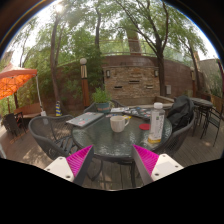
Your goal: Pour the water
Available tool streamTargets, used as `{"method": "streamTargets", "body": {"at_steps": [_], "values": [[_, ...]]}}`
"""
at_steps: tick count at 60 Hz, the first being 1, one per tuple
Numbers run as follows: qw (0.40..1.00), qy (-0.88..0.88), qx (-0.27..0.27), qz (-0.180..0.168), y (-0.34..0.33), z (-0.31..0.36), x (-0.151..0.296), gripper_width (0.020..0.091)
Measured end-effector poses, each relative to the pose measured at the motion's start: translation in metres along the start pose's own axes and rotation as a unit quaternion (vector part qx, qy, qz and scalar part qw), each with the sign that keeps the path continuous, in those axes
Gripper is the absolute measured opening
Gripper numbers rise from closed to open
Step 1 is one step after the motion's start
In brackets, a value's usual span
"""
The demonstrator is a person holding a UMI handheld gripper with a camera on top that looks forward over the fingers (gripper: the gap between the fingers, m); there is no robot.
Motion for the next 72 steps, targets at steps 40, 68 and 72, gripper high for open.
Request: {"method": "streamTargets", "body": {"at_steps": [40, 68, 72], "values": [[0.991, 0.011, -0.126, -0.04, 0.152, -0.178, -0.001, 0.083], [0.986, 0.004, -0.153, -0.06, 0.234, -0.212, 0.012, 0.0607], [0.986, -0.004, -0.157, -0.059, 0.231, -0.211, 0.012, 0.0564]]}}
Point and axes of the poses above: the point between the fingertips, and its own axes, seen from behind it with the camera up: z to the left, x up, y forward, the way the camera looks, the point moved 10 cm from there along -y, backward, against the way the camera looks, and after that the axes turned 4 degrees about -y, right-handed, at the moved point
